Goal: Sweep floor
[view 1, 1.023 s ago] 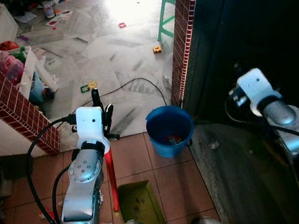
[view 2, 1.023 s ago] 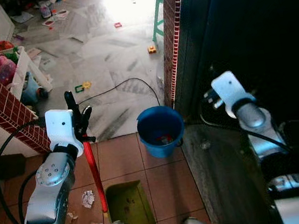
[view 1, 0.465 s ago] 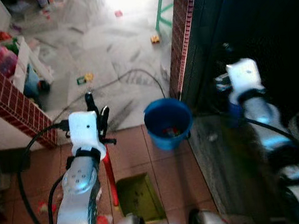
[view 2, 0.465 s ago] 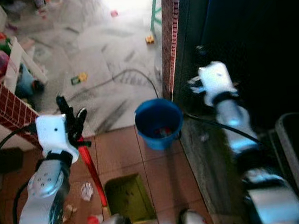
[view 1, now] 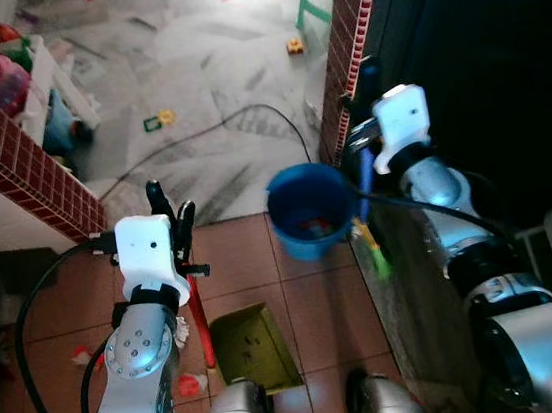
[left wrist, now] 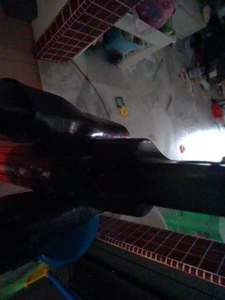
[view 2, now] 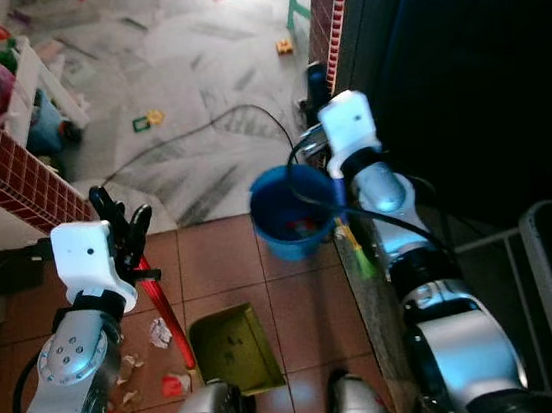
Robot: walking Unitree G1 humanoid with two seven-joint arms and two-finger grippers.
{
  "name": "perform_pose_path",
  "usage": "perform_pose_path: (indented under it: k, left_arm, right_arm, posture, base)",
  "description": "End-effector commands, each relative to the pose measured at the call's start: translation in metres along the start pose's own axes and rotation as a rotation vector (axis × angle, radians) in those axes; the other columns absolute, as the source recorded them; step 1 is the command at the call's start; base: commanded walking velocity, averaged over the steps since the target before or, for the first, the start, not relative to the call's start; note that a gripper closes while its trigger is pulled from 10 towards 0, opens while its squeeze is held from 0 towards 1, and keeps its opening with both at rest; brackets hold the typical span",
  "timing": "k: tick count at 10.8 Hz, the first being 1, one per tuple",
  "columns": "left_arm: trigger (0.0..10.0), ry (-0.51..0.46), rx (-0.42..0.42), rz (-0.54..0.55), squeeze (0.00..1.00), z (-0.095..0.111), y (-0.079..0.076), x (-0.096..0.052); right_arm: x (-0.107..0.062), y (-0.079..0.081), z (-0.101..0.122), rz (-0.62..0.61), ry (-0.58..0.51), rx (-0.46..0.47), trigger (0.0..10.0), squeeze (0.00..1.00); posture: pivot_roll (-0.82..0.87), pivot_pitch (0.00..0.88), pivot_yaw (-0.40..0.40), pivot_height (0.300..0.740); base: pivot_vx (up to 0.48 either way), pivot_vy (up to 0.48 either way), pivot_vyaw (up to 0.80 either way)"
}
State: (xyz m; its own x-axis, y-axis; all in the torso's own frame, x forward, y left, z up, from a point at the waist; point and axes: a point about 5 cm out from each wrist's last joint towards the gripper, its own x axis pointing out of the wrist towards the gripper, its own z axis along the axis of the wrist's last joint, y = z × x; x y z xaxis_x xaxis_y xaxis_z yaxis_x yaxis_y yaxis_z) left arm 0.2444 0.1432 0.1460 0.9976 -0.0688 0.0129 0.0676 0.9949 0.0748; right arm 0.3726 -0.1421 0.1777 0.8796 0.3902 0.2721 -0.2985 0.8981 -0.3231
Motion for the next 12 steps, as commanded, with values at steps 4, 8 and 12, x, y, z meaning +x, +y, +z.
perform_pose_path:
  k: [4,8,12]
  left_arm:
    - [10.0,0.017,-0.010,-0.002,0.00,-0.001,-0.003,0.000]
    - [10.0,0.006,-0.030,-0.005,0.00,-0.001,-0.008,0.011]
    - [10.0,-0.014,-0.037,0.001,0.00,0.000,-0.008,0.018]
  right_arm:
    - [-0.018,0.029,-0.010,0.304,0.049,0.136,10.0,0.00]
    - [-0.032,0.044,0.001,0.500,0.080,0.283,10.0,0.00]
    - [-0.020,0.048,0.034,0.539,-0.010,0.410,10.0,0.00]
  posture:
    - [0.12,0.257,0.042,0.740]
    - [0.09,0.225,0.029,0.740]
    - [0.08,0.197,0.021,0.740]
  base:
    - [0.000,0.000,0.00]
    - [0.000,0.000,0.00]
    - [0.000,0.000,0.00]
